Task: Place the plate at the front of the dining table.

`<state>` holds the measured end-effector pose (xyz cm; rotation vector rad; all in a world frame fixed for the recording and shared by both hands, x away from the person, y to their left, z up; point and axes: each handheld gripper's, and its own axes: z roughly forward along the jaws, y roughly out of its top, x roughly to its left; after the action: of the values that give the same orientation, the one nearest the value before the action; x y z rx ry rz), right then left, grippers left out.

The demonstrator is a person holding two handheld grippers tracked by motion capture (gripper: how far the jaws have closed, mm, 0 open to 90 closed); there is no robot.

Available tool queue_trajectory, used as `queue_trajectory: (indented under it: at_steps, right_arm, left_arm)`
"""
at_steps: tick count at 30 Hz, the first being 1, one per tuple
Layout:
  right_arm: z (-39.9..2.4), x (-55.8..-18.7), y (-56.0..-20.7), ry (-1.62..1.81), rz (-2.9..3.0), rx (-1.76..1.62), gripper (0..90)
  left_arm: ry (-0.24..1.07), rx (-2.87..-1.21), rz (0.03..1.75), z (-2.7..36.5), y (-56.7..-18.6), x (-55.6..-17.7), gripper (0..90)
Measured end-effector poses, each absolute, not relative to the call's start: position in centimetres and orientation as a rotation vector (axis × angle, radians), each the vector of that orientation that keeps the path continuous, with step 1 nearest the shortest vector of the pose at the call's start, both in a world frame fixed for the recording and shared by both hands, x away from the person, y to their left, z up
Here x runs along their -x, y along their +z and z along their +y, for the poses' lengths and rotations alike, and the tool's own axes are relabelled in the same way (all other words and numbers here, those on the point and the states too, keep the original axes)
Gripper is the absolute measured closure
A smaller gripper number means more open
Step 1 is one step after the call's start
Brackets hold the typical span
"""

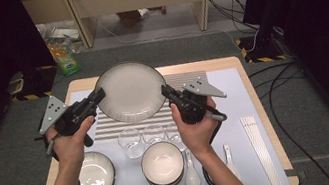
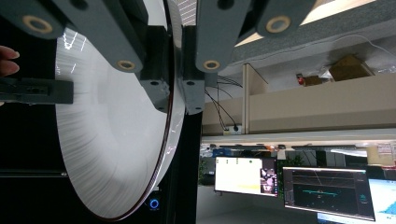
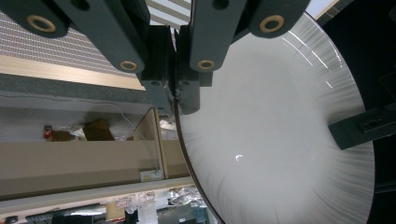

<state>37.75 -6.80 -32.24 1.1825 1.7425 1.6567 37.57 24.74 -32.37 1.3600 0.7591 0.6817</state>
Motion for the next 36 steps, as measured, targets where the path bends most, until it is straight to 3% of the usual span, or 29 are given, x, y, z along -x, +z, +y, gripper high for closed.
queue_trajectory:
  at_steps: [36]
  right_arm:
    - [-8.2, -38.6, -32.3, 1.657, 1.727, -1.221, 87.2]
  left_arm:
    - [0.652, -1.376, 0.759, 23.3, -32.3, -39.2, 84.4]
